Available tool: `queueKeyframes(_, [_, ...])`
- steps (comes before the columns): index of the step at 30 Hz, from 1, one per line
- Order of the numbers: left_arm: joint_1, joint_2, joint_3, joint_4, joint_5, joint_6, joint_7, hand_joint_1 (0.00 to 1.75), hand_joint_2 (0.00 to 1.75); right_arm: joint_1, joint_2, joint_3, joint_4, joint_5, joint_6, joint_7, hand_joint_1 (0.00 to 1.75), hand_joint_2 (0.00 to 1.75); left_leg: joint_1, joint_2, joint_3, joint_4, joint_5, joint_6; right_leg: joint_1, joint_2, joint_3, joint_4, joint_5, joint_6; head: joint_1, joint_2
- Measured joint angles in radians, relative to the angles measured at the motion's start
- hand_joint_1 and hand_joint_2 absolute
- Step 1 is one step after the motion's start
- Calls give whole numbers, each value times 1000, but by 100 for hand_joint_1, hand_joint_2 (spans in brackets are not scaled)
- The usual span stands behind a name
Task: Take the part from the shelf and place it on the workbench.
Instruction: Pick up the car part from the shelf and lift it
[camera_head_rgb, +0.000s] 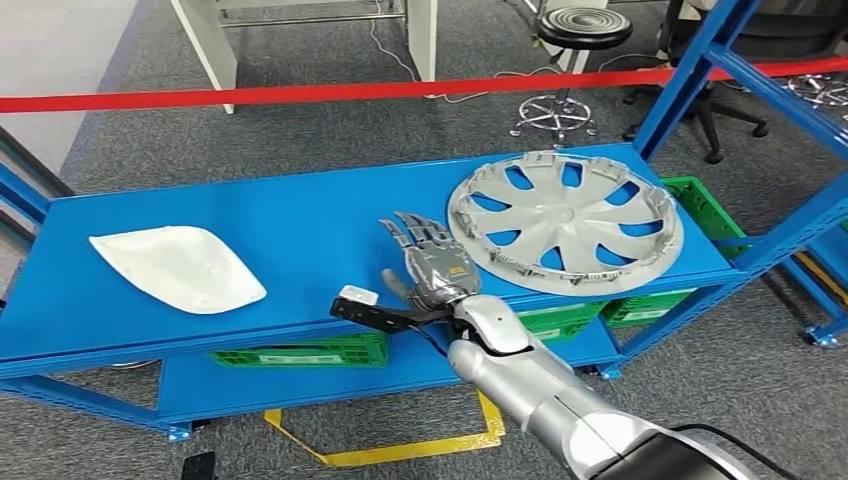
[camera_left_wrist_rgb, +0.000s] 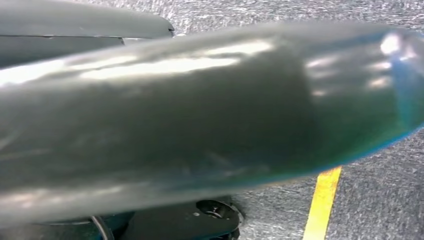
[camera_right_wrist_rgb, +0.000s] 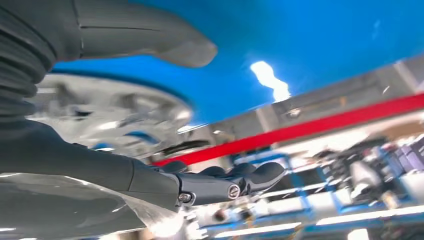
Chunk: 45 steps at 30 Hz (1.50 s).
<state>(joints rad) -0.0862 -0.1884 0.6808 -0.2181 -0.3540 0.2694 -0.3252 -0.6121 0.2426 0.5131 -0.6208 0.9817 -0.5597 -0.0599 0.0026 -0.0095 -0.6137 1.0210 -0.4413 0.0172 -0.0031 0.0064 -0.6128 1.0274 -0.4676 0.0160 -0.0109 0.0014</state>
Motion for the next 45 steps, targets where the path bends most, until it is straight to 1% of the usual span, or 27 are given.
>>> queueKeyframes(4, [4,-2,16,0,7,0,-3,0,0,43,-6,-6,-1,3,-68,30,0,175,2,0,-2,9,-9,-22,-3,2,13,-19,6,-17,-2,0])
queueKeyframes(6, [4,-1,25,0,11,0,-5,0,0,54,-16,-14,-4,5,-85,36,0,175,5,2,-33,84,-58,-32,-8,0,17,-24,9,-24,-8,0])
queueKeyframes(8, [5,0,32,0,14,0,-6,0,0,63,-36,-28,-7,7,-94,43,0,87,9,2,-86,212,-119,-42,-8,-2,18,-24,9,-26,-10,0])
queueKeyframes(9, [6,1,36,0,15,0,-6,0,0,69,-49,-36,-10,9,-95,46,0,44,11,3,-104,255,-132,-45,-8,-3,18,-23,8,-26,-10,0])
queueKeyframes(10, [7,2,40,0,16,0,-6,0,0,77,-66,-47,-15,12,-94,50,0,0,13,3,-106,266,-127,-47,-8,-3,18,-23,8,-26,-10,0])
queueKeyframes(11, [8,2,45,0,17,0,-7,0,0,85,-83,-60,-24,16,-94,53,0,44,15,3,-90,237,-103,-48,-9,-3,19,-21,8,-25,-10,0])
queueKeyframes(12, [8,4,49,0,17,0,-7,0,0,92,-99,-76,-34,20,-92,55,0,87,17,3,-60,177,-68,-48,-9,-3,19,-20,6,-22,-10,0])
queueKeyframes(14, [8,5,55,0,15,-1,-8,0,0,103,-129,-110,-57,30,-88,54,0,175,19,3,0,56,-27,-44,-8,-2,16,-13,3,-13,-10,0])
queueKeyframes(15, [7,6,58,0,14,-1,-8,0,0,106,-140,-128,-67,35,-85,51,0,175,18,2,15,23,-21,-39,-7,-1,13,-11,3,-7,-10,0])
queueKeyframes(18, [7,5,68,1,9,-2,-9,0,0,121,-170,-173,-88,49,-77,46,0,175,13,1,17,10,-24,-16,-8,1,7,-10,4,11,-10,0])
queueKeyframes(20, [7,6,72,1,4,-7,-17,0,0,133,-199,-204,-98,53,-73,53,0,175,13,1,18,6,-19,1,-11,0,-9,19,-20,20,-8,0])
queueKeyframes(21, [7,7,73,1,1,-11,-23,0,0,137,-214,-221,-101,52,-71,57,0,175,14,1,18,4,-17,8,-11,0,-30,61,-46,23,-7,0])
queueKeyframes(23, [8,11,74,1,-6,-16,-35,0,0,144,-251,-261,-97,39,-65,52,0,175,10,0,16,4,-17,16,-11,0,-91,193,-107,26,-5,0])
queueKeyframes(24, [9,14,75,1,-9,-15,-36,0,0,148,-271,-284,-91,31,-61,41,0,175,9,0,16,4,-17,17,-11,0,-118,249,-125,27,-5,0])
queueKeyframes(25, [11,18,77,1,-12,-12,-36,0,0,151,-291,-309,-82,22,-58,28,0,175,7,-1,16,4,-17,18,-11,0,-132,274,-125,26,-5,0])
queueKeyframes(26, [12,22,78,1,-14,-8,-33,0,0,152,-309,-335,-72,17,-55,17,0,175,6,-1,17,5,-17,18,-10,0,-125,258,-106,25,-5,0])
queueKeyframes(29, [11,33,85,1,-19,9,-22,0,0,143,-352,-403,-44,17,-41,6,0,175,4,0,20,6,-20,13,-7,-2,-24,62,-18,16,-4,0])
queueKeyframes(31, [10,39,92,1,-25,18,-15,0,0,138,-376,-438,-21,39,-41,22,0,175,2,0,20,6,-21,5,-4,-2,17,-9,-5,11,-5,0])
queueKeyframes(33, [12,44,96,1,-29,23,-12,0,0,140,-398,-466,-1,58,-46,33,0,175,2,-1,21,4,-20,-6,-2,-2,23,-15,-4,4,-6,0])
queueKeyframes(35, [14,51,100,0,-31,24,-16,0,0,148,-413,-490,14,60,-43,28,0,175,4,1,16,25,-39,-17,-6,-3,28,-22,1,-7,-8,0])
queueKeyframes(36, [14,55,102,0,-31,25,-20,0,0,154,-419,-501,21,58,-36,23,0,175,5,1,2,62,-64,-23,-9,-4,30,-25,3,-13,-9,0])
queueKeyframes(39, [14,64,112,0,-28,31,-26,0,0,178,-432,-529,40,54,1,10,4,175,9,2,-74,241,-151,-34,-9,-6,30,-25,4,-19,-11,0])
queueKeyframes(40, [15,67,116,0,-27,34,-27,0,0,183,-435,-535,45,55,16,6,34,175,9,2,-86,271,-155,-35,-9,-5,30,-25,3,-19,-11,0])
queueKeyframes(41, [16,70,120,0,-25,36,-30,0,0,185,-437,-541,50,56,32,2,63,175,9,2,-82,265,-140,-35,-9,-4,30,-24,3,-18,-11,0])
queueKeyframes(42, [16,74,123,0,-24,36,-34,0,0,186,-440,-547,55,57,47,-5,85,175,9,2,-61,220,-108,-33,-9,-3,32,-23,3,-17,-11,0])
queueKeyframes(43, [15,77,125,0,-24,36,-39,0,0,185,-442,-552,59,57,62,-13,83,175,9,2,-28,151,-71,-29,-9,-3,33,-23,2,-16,-11,0])
queueKeyframes(45, [13,82,128,0,-24,31,-49,0,0,182,-448,-561,67,57,83,-27,27,175,6,2,27,34,-30,-20,-5,-3,33,-22,0,-9,-10,0])
